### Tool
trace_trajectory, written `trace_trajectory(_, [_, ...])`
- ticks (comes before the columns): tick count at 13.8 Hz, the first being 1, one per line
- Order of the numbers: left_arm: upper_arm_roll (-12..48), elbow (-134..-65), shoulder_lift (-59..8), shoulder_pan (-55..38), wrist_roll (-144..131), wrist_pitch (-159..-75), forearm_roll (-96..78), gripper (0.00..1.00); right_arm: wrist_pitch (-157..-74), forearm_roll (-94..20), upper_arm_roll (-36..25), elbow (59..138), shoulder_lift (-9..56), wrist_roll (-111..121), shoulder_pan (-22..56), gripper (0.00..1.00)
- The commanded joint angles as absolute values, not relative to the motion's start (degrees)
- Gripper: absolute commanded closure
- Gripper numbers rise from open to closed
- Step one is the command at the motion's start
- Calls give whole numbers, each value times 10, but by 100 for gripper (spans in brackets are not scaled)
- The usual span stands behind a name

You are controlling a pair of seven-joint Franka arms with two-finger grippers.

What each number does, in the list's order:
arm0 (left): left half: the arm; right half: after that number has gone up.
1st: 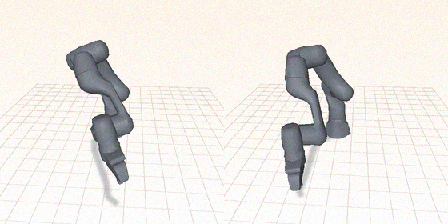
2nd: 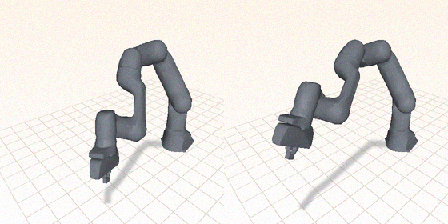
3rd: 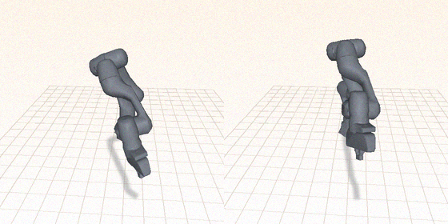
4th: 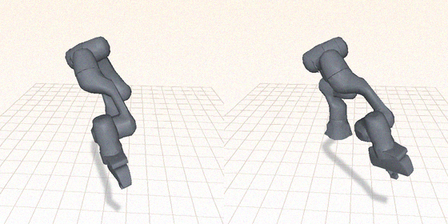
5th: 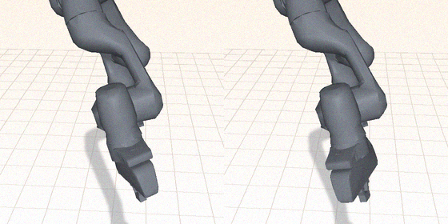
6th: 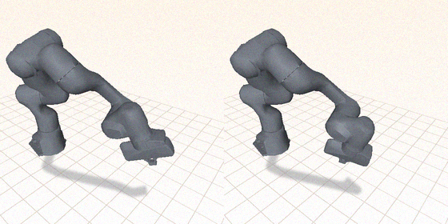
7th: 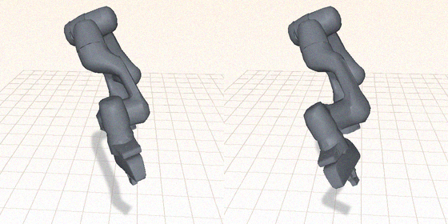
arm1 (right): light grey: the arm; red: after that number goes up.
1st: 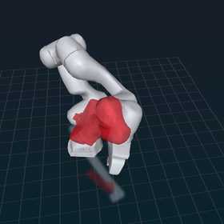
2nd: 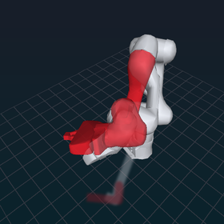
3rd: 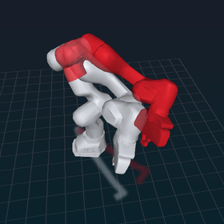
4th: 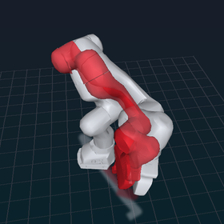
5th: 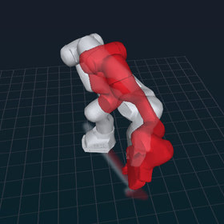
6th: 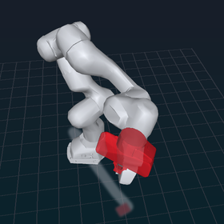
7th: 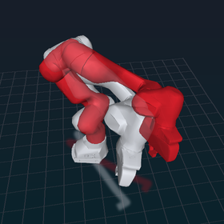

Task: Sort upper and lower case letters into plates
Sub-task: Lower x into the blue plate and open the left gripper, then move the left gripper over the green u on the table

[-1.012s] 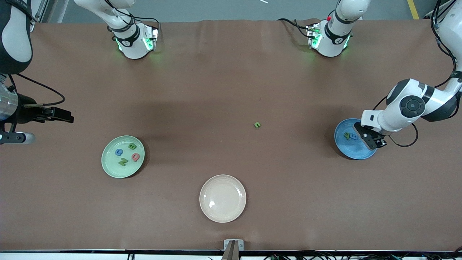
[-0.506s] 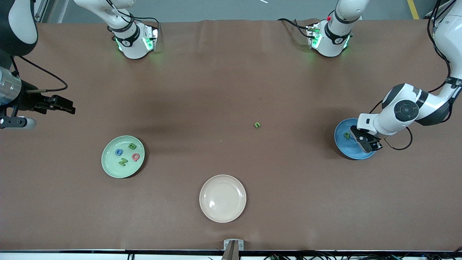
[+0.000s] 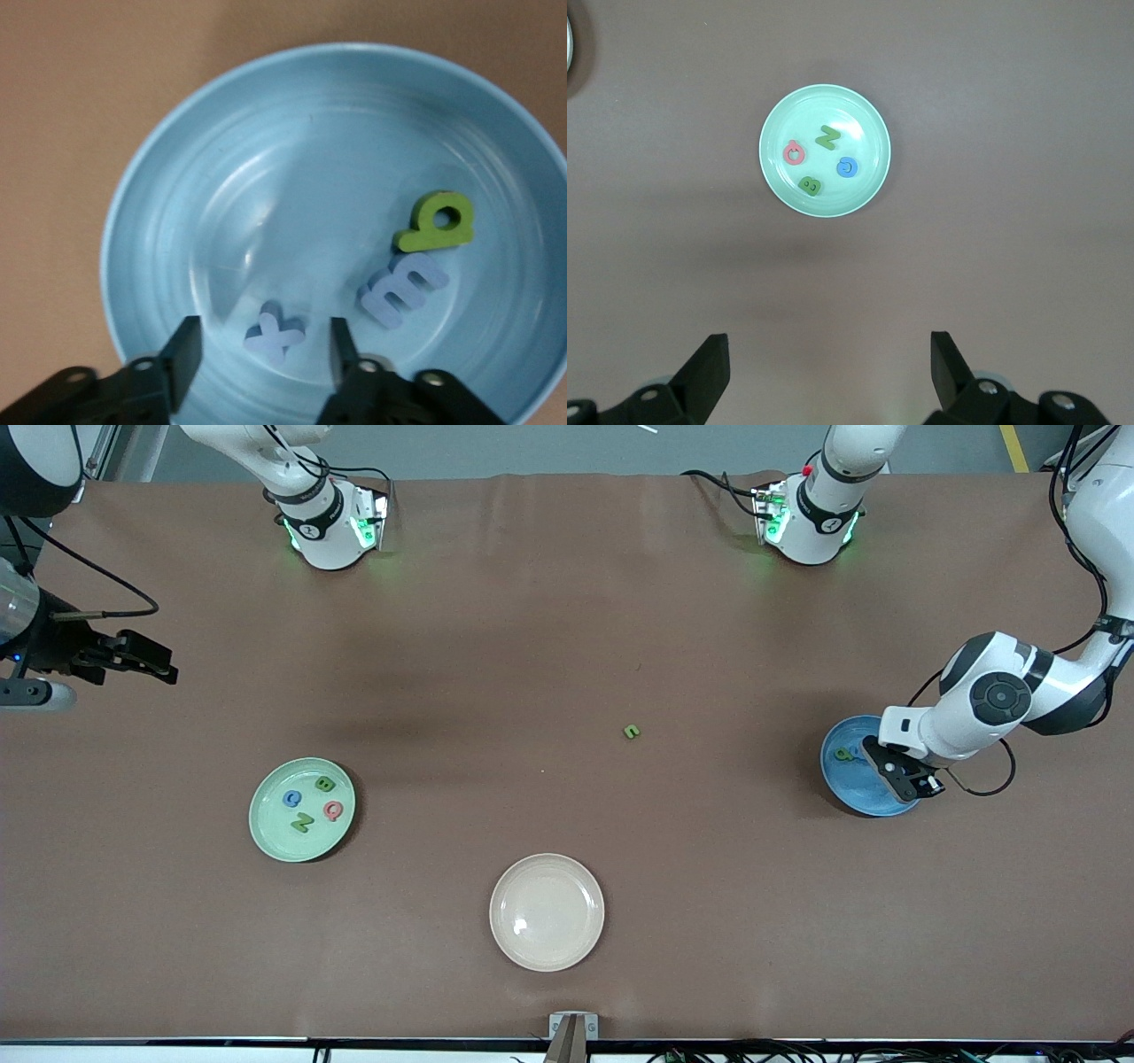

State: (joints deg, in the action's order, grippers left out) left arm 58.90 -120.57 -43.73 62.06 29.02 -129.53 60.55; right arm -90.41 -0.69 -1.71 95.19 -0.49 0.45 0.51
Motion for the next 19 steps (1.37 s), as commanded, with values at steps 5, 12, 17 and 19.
trace_trajectory(5, [734,-1118,-429,616,250,-1101,465,0,-884,-3,-13,973,-56,5,-10,0])
trace_trajectory(12, [789,-1031,-429,458,-92,-1000,367,0,-886,-14,-14,977,-64,4,-10,0])
trace_trajectory(17, [759,-972,-437,304,-524,-989,345,1,-887,-23,-15,977,-64,7,-9,0])
trace_trajectory(19, [724,-973,-436,251,-621,-1017,346,2,-886,-23,-15,976,-64,11,-11,0])
